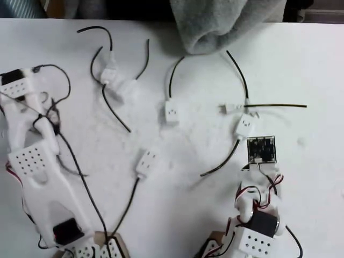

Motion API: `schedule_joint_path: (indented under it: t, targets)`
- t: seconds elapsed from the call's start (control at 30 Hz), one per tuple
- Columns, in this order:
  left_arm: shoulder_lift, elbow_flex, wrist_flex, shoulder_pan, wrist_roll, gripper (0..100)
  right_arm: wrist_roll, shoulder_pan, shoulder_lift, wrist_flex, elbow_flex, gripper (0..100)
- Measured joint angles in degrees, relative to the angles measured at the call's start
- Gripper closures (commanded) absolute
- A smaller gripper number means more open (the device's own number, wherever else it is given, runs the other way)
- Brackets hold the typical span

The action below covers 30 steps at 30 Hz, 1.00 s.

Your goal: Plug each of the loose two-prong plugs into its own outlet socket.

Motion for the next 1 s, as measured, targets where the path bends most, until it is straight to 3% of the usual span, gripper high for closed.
schedule_joint_path:
  t: [0.13, 0.27, 0.37, 0.63, 1.0]
  targets:
    - [0.0, -3.3, -0.1, -3.3, -15.4, 96, 0.0, 0.0, 0.0, 0.0, 0.0, 97.7]
    - [0.0, -4.1, 0.3, -4.1, -24.6, 84, 0.0, 0.0, 0.0, 0.0, 0.0, 97.7]
    - [0.0, -4.3, 0.6, -4.1, -26.7, 78, 0.0, 0.0, 0.0, 0.0, 0.0, 97.7]
    - [0.0, -4.7, -0.5, -4.1, -31.9, 78, 0.0, 0.0, 0.0, 0.0, 0.0, 97.7]
    - [0.0, -4.7, -9.6, -4.1, -27.0, 78, 0.0, 0.0, 0.0, 0.0, 0.0, 97.7]
